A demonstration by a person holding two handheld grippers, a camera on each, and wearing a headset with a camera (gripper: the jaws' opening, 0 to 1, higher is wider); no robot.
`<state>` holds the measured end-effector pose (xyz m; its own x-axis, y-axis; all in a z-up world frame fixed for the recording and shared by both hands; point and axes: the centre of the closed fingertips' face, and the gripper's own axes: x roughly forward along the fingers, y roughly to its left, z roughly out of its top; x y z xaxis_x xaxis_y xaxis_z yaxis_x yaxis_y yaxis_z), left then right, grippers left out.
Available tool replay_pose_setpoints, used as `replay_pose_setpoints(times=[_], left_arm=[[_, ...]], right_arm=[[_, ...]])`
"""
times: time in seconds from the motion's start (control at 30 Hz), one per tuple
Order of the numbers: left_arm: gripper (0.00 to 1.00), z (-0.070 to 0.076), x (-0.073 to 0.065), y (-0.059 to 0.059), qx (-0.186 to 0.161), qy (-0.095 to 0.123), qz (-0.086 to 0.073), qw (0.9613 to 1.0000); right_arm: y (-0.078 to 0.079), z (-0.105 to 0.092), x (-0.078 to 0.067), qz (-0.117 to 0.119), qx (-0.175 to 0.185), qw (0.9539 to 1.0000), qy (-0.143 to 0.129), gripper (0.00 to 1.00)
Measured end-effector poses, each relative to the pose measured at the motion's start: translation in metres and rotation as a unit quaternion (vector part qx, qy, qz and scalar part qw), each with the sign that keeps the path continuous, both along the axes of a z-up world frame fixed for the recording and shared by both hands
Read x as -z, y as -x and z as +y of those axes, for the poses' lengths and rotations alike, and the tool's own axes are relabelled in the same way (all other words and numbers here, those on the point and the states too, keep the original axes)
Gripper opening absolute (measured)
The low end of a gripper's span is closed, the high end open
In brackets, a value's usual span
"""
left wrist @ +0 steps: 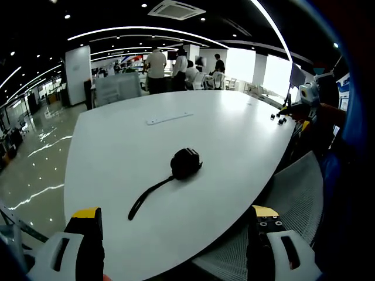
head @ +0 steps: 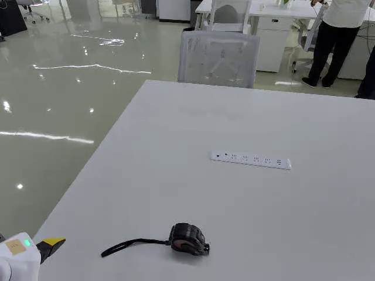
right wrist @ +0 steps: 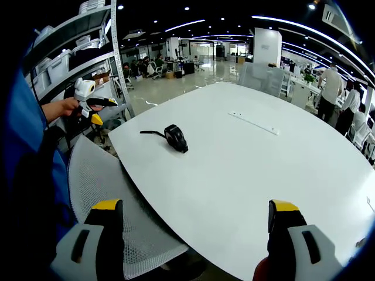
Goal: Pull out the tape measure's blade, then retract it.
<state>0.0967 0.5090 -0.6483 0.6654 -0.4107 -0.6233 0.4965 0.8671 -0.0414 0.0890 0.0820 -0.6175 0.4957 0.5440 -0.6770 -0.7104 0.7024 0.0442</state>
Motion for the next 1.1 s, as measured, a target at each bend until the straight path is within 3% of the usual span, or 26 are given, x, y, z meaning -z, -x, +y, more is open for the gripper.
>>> replay_pose_setpoints(times=[0.6,1.1], left_arm=[[1.0,-0.011,0.003,-0.014,0.009,0.001,0.0,1.0],[1.0,-0.028,0.009,-0.028,0.023,0.006,0.001,0.9997]], right_arm=[[-0.01,0.005,0.011,0.003,-0.015,0.9999,0.001,1.0],[-0.021,0.026,0.019,0.005,-0.036,0.9993,-0.004,1.0]])
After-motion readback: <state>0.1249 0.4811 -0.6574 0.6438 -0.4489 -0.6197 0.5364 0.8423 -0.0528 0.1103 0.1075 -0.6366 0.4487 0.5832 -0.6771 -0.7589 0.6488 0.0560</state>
